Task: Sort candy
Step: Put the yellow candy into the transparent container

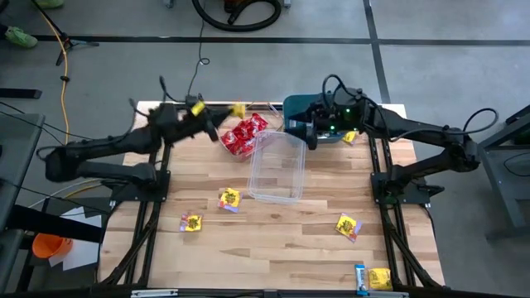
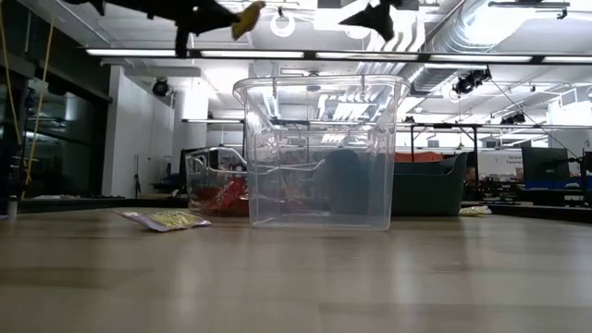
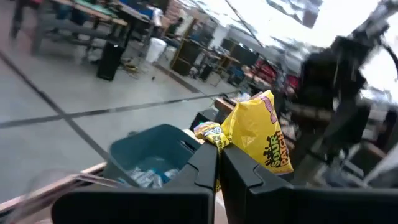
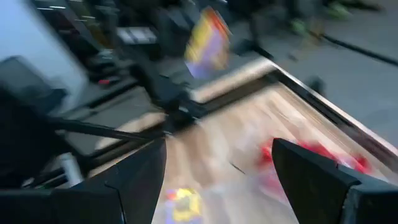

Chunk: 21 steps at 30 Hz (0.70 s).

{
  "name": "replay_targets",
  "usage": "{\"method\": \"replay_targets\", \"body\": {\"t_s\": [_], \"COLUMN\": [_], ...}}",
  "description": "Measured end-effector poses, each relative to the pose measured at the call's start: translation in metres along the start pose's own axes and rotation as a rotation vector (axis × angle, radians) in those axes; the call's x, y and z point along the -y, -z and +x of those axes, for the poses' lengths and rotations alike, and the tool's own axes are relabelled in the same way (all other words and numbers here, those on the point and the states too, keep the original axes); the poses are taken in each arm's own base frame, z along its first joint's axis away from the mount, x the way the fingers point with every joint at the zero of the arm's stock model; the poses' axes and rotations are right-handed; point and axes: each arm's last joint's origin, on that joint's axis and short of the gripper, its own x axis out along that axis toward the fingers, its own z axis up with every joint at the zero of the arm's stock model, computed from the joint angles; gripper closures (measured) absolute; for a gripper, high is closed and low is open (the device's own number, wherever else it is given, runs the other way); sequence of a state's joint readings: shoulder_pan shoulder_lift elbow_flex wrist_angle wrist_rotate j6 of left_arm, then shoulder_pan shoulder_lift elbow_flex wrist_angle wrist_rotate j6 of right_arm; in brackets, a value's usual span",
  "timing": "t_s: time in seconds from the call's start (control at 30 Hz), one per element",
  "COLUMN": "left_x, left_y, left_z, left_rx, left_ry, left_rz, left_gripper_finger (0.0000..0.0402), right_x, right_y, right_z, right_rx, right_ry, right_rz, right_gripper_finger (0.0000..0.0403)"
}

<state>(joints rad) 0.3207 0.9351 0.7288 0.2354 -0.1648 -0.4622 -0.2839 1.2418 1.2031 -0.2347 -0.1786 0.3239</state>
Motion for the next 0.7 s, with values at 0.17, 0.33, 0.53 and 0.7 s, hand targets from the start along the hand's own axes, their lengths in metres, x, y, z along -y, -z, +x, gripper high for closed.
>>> {"method": "replay_targets", "body": {"t_s": [0.17, 0.33, 0.53, 0.7], "left_x": [0.029, 0.046, 0.056, 0.075], "left_y": [0.033, 0.060, 0.077, 0.070], "left_z": [0.019, 0.034, 0.043, 0.060], "left_rx": [-0.046, -0.076, -0.101, -0.120], "left_ry": [0.085, 0.176, 0.241, 0.263], "left_rz": [0.139, 0.271, 0.345, 0.487], "left_gripper_finger": [0.0401, 0.0401, 0.0401, 0.0401], "right_x": [-0.015, -0.025, -0.033, -0.035], "right_y": [0.001, 0.002, -0.014, -0.019], "right_z": [0.018, 0.021, -0.006, -0.020], "right_rx": [0.038, 0.055, 0.173, 0.214], "right_ry": [-0.159, -0.215, -0.241, -0.225], "right_rz": [-0.099, -0.142, -0.181, -0.193], "right_gripper_finger": [0.0114, 0.0114, 0.0114, 0.0114]}}
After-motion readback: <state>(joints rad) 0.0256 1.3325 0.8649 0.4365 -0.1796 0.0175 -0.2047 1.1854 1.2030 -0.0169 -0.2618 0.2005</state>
